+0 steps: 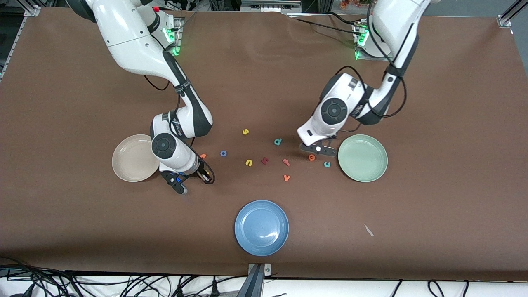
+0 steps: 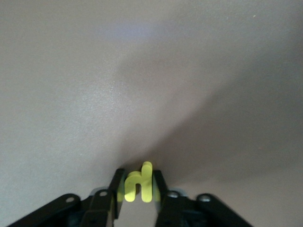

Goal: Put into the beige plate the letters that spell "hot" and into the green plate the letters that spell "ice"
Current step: 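Grasp the red i and yellow n with the left and right grippers, then drop the i and n onto the green and beige plates with both grippers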

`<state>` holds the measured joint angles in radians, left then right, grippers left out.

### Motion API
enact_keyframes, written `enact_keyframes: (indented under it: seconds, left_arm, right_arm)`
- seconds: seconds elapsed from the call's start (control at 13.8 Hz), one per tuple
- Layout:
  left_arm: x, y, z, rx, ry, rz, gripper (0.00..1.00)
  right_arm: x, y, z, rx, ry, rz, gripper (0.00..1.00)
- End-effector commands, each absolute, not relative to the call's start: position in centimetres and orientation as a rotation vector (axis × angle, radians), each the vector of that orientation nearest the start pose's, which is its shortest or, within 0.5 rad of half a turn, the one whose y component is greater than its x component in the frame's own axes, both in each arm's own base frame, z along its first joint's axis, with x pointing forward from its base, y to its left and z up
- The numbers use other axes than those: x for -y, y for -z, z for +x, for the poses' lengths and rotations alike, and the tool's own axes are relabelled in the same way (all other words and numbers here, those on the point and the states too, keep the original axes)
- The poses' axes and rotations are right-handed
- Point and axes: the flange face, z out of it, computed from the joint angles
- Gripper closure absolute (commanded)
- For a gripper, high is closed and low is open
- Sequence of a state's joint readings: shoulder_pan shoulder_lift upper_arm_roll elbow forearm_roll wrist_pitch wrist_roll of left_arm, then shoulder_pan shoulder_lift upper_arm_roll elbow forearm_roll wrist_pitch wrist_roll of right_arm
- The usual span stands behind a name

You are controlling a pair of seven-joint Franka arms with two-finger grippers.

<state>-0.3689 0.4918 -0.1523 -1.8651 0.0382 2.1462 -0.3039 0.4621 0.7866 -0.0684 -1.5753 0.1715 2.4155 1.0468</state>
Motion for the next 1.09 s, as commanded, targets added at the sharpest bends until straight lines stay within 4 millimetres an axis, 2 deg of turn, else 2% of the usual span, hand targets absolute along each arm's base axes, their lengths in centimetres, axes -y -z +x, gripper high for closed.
enact_keyframes:
  seconds: [0.0,0.22,0.29,0.36,0.44,0.51,0.58,0.73,0.8,0.87,0.94,1.02]
  left_arm:
    - [25.6,-24.3,55.4,-0.465,-0.315,-3.003,0.93]
    - [21.0,-23.7,57.7,-0.574,-0.308,-2.974,0.88]
    - [19.7,-22.8,58.1,-0.594,-0.319,-2.954,0.87]
    - [19.3,-22.3,58.3,-0.599,-0.306,-2.952,0.87]
    - [19.0,-21.2,58.3,-0.599,-0.313,-2.954,0.81]
    - [18.8,-20.4,58.2,-0.592,-0.321,-2.957,0.55]
    - [18.8,-20.2,58.1,-0.582,-0.326,-2.959,0.01]
    - [19.0,-21.1,58.0,-0.572,-0.332,-2.960,0.00]
    - [19.7,-22.0,57.9,-0.574,-0.320,-2.967,0.00]
    - [20.5,-22.7,57.7,-0.585,-0.302,-2.967,0.00]
    - [22.2,-23.5,57.4,-0.599,-0.285,-2.982,0.00]
    - [23.6,-24.0,57.0,-0.572,-0.274,-3.002,0.00]
  right_arm:
    - [-28.2,-17.2,65.2,-1.156,-0.016,-2.796,0.87]
    - [-28.3,-18.2,65.9,-1.150,-0.010,-2.785,0.94]
    - [-28.0,-19.4,66.6,-1.136,-0.015,-2.797,0.95]
    - [-27.7,-20.2,66.7,-1.063,-0.063,-2.855,0.96]
    - [-27.0,-21.3,67.1,-0.970,-0.102,-2.910,0.96]
    - [-25.5,-22.3,67.3,-0.888,-0.114,-2.957,0.96]
    - [-23.9,-23.2,67.2,-0.803,-0.149,-3.006,0.96]
    - [-19.9,-23.6,65.6,-0.603,-0.234,-3.094,0.96]
    - [-17.7,-24.9,64.7,-0.522,-0.229,-3.105,0.96]
    - [-15.1,-25.4,63.6,-0.441,-0.236,-3.119,0.96]
    - [-12.8,-25.5,62.4,-0.368,-0.209,-3.125,0.96]
    - [-10.3,-25.0,61.1,-0.323,-0.173,-3.131,0.96]
